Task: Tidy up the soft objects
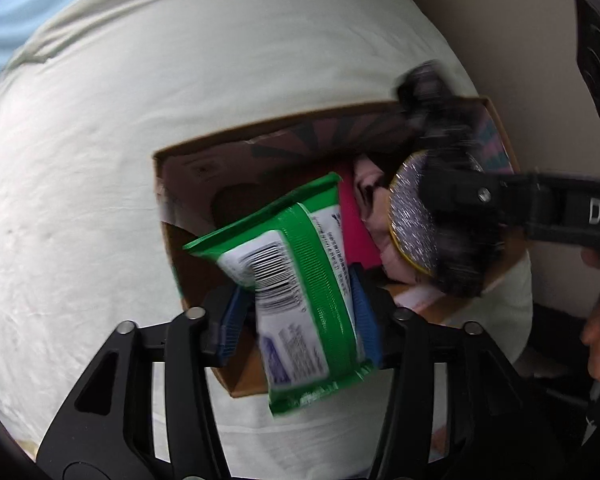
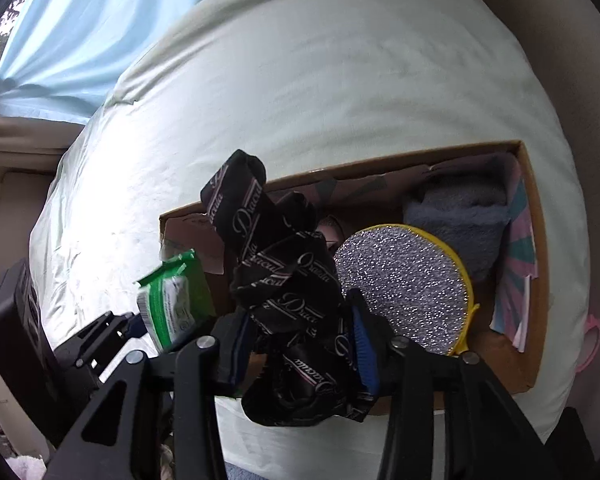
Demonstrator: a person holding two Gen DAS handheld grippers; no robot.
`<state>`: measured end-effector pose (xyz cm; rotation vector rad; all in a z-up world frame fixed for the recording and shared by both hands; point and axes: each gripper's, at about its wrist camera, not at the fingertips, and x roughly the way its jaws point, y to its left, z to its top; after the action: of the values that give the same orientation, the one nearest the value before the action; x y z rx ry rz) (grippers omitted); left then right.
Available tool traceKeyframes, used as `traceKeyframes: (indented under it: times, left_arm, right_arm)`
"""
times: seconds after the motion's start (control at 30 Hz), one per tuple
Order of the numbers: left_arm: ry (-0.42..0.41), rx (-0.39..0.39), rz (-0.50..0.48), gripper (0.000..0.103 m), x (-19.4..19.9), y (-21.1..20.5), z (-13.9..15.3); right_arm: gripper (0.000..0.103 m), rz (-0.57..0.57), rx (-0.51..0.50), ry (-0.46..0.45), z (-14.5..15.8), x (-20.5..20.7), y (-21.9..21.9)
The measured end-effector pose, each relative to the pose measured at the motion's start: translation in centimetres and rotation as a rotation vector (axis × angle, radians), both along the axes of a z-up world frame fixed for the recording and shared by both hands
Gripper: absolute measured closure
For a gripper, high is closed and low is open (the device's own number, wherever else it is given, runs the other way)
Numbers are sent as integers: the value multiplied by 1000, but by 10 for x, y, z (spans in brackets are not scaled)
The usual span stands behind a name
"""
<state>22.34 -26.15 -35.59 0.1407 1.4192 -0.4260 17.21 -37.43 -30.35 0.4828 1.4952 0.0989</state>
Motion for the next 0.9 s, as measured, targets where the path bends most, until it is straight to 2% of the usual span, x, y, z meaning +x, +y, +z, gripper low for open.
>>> traceKeyframes:
  times: [0.03, 0.07, 0.1, 0.23, 0.6, 0.7, 0.9]
  left_arm:
    - [7, -1, -11, 10, -2, -2, 1]
    - [3, -6, -19, 0, -5, -2, 4]
    - [-11, -16, -18, 0, -7, 0, 8]
    - [-33, -12, 15, 0, -14, 12, 18]
    - [-97, -26, 73, 0, -42, 40, 62]
    - [-127, -34, 83, 0, -52, 48, 80]
    - [-206, -70, 143, 0, -76, 85, 131]
  right_arm:
    - [26, -12, -3, 12, -1, 1, 0]
    - [6, -22, 5, 10, 1, 1, -1]
    - [1, -24, 13, -1, 3, 0, -1]
    - [1, -5, -45, -30, 12, -7, 0]
    - [0, 12, -58, -113, 43, -26, 6]
    - [0, 31, -71, -144, 59, -33, 14]
    - [1, 60, -111, -283, 115, -49, 37]
